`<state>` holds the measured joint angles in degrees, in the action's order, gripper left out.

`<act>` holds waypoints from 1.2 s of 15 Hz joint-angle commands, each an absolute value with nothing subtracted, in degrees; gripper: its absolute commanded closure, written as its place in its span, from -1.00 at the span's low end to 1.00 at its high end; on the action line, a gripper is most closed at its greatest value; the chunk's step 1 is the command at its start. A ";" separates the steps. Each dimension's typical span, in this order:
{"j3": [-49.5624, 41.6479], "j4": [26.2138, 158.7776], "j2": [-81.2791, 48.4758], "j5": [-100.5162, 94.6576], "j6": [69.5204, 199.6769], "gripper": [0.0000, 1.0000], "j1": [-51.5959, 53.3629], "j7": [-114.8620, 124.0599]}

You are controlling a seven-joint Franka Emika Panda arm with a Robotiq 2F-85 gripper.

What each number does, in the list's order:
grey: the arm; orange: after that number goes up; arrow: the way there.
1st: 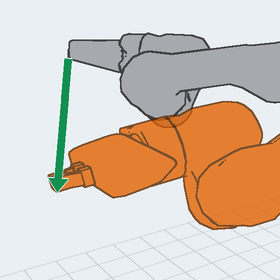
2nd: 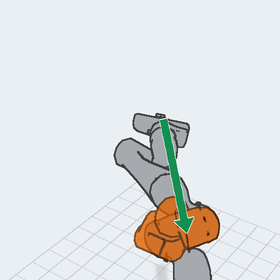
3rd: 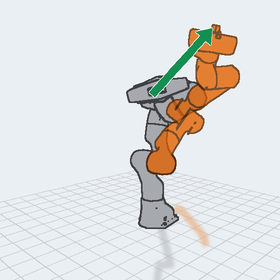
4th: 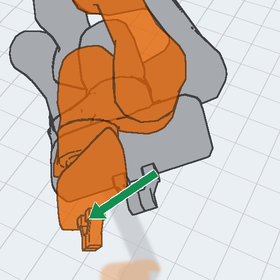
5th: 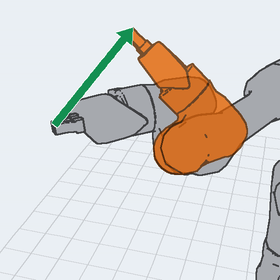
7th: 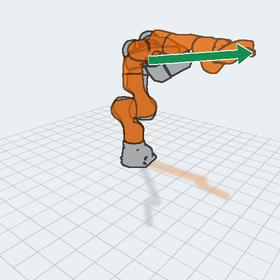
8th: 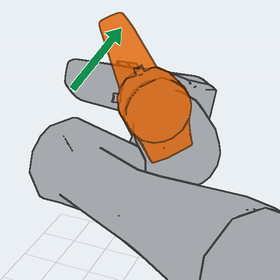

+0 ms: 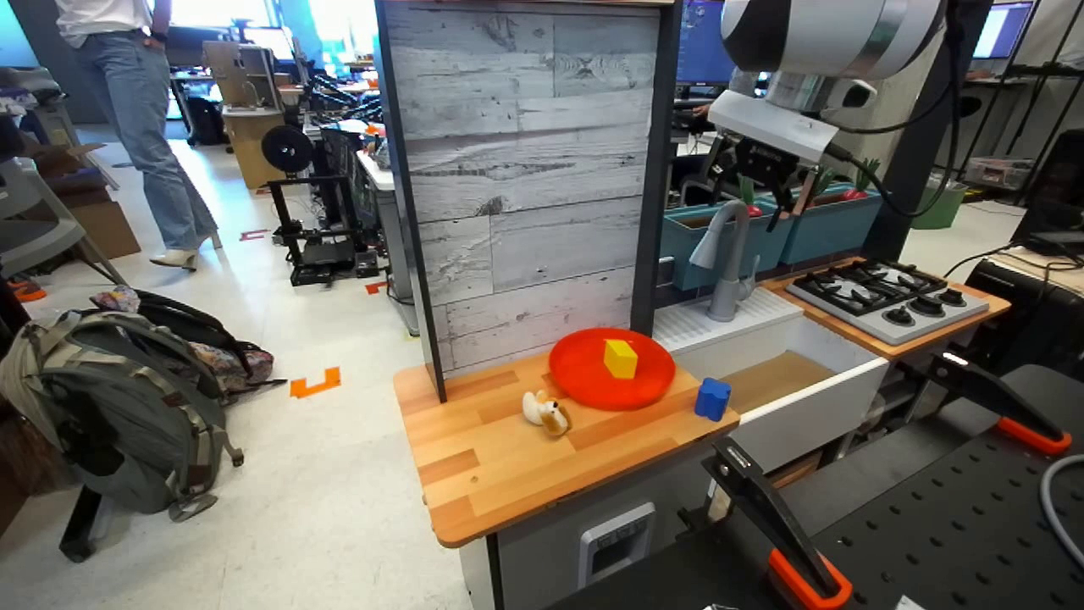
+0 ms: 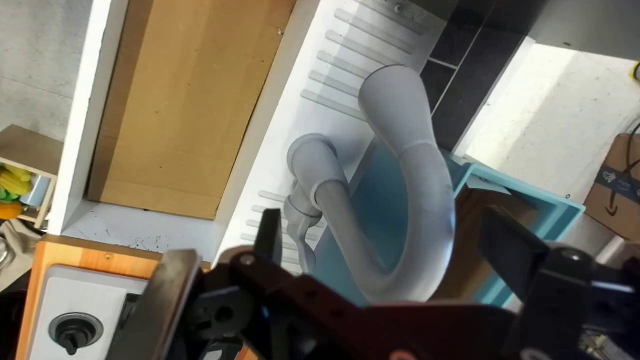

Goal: Move the tap nozzle to the right

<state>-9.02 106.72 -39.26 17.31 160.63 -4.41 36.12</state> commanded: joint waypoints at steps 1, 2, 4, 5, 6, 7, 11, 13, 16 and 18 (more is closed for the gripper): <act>-9.22 101.66 -42.87 17.99 159.43 -0.45 -4.09 36.71; -9.13 101.09 -43.28 18.01 159.26 -0.31 -4.16 36.57; -8.76 100.76 -43.53 18.14 159.20 0.02 -4.40 36.08; -8.54 100.73 -43.49 18.20 159.02 0.16 -4.58 35.78; -8.13 100.99 -43.16 18.34 158.80 0.33 -4.87 35.34; -7.76 101.40 -42.77 18.42 158.67 0.46 -5.10 34.87; -6.55 103.45 -41.46 18.30 158.76 0.96 -5.73 32.44; -5.74 104.50 -40.52 17.74 158.17 0.89 -6.62 28.77; -4.84 104.93 -39.10 16.82 155.17 0.89 -8.79 21.06; -5.25 104.86 -38.23 15.29 151.35 0.89 -9.99 15.77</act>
